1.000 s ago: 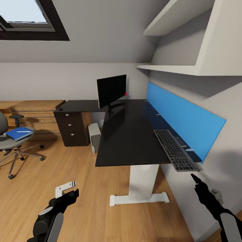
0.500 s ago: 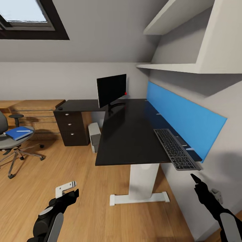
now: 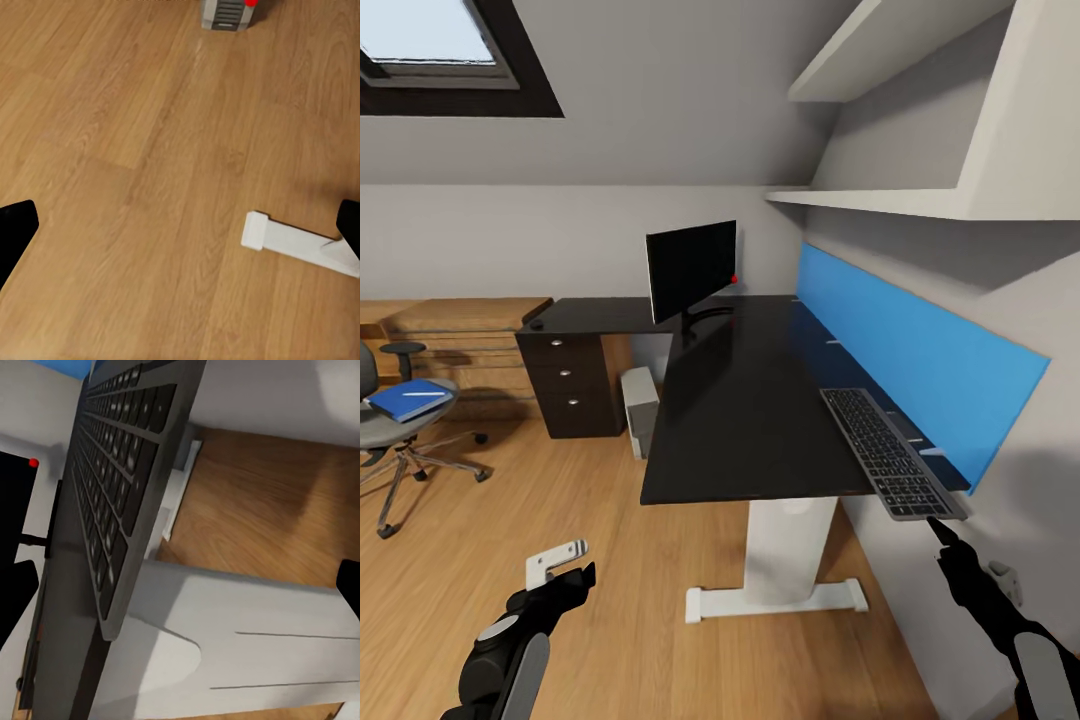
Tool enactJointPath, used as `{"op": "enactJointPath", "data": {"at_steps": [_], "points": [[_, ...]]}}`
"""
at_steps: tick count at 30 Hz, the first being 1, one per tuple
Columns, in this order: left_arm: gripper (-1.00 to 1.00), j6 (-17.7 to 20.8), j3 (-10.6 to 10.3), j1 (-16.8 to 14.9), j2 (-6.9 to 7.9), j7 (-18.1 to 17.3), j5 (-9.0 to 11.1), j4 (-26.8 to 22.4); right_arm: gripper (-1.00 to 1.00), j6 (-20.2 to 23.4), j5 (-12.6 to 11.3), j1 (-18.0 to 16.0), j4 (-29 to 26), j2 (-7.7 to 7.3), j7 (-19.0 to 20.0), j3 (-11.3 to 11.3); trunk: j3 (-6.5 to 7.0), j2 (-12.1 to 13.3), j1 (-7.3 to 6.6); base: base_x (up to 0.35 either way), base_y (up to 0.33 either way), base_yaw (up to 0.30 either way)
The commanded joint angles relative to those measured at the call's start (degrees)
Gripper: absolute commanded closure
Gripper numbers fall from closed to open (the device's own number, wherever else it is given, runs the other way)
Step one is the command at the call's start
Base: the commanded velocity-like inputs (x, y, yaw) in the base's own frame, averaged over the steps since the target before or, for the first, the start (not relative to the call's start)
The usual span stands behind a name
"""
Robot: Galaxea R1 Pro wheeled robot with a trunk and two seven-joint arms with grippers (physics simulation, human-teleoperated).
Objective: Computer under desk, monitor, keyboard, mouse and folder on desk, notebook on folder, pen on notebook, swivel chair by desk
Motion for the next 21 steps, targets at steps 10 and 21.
{"op": "enactJointPath", "data": {"at_steps": [10, 21], "points": [[-1.0, 0.19, 0.03, -0.04, 0.02, 0.42, 0.64, 0.1, -1.0, 0.44, -0.24, -0.05, -0.01, -0.01, 0.11, -0.14, -0.05, -0.03, 0.01, 0.117, 0.043, 0.0], [-1.0, 0.23, 0.02, -0.04, 0.02, 0.41, 0.66, 0.1, -1.0, 0.4, -0.24, -0.07, 0.0, -0.03, 0.11, -0.14, -0.05, -0.03, 0.01, 0.096, 0.041, 0.0]]}}
